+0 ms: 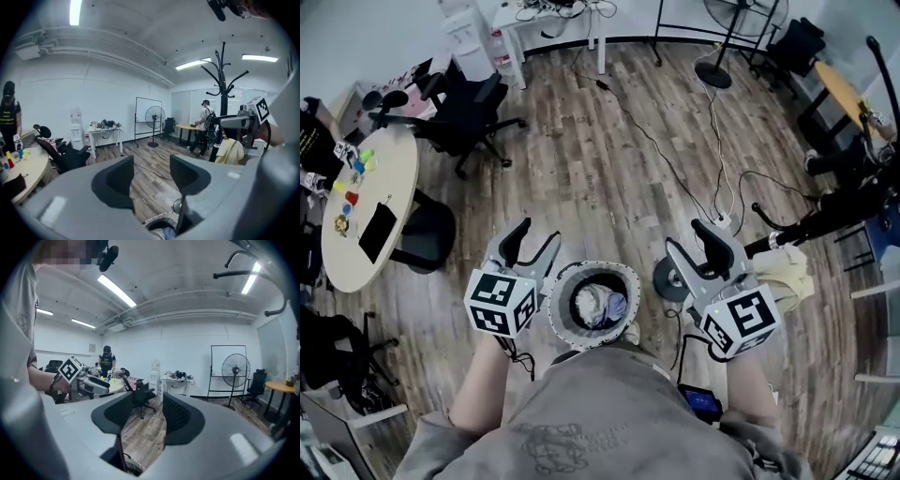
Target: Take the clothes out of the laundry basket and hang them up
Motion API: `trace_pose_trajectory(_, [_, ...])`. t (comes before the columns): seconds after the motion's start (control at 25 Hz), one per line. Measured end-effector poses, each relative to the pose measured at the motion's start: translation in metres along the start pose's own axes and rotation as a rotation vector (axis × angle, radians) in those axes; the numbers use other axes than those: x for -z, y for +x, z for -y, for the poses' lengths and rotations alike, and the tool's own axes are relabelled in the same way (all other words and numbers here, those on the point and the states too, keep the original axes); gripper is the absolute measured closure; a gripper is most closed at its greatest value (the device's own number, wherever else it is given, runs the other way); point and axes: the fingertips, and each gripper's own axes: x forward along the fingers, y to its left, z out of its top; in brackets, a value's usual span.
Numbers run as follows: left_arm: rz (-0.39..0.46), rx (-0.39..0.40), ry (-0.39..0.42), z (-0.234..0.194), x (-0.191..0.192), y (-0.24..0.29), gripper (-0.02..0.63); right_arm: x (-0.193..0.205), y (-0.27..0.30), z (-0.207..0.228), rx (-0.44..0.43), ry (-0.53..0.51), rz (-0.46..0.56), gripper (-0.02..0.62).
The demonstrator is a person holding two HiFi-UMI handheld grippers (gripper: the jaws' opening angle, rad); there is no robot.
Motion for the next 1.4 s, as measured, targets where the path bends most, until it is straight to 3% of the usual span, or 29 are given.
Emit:
trace_pose_trajectory(0.32, [-0.026,-0.123,-0.006,-0.042,0.025,-0.039,0.365,0.017,0.053,-0.035,-0.11,0.014,-0.065,0.363])
trace_pose_trajectory(0.64, [-0.097,-0.165,0.01,-0.064,0.075,-0.026,0.367,0.1,0.095,-0.064,-0.19,0.073,-0.28,0.362])
trace_pose_trajectory(1.04, [-0.295,-0.091,-0.047,-0.052,0.178,0.01,0.37,0.235,0.11,-0.099,-0.25,0.141,-0.588,0.362])
trace_pose_trajectory(1.4, [-0.449,-0.038,-0.092,-0.035,0.266,0.033,0.371,0.338,0.114,-0.115,-0.243,0.201,-0.766,0.362])
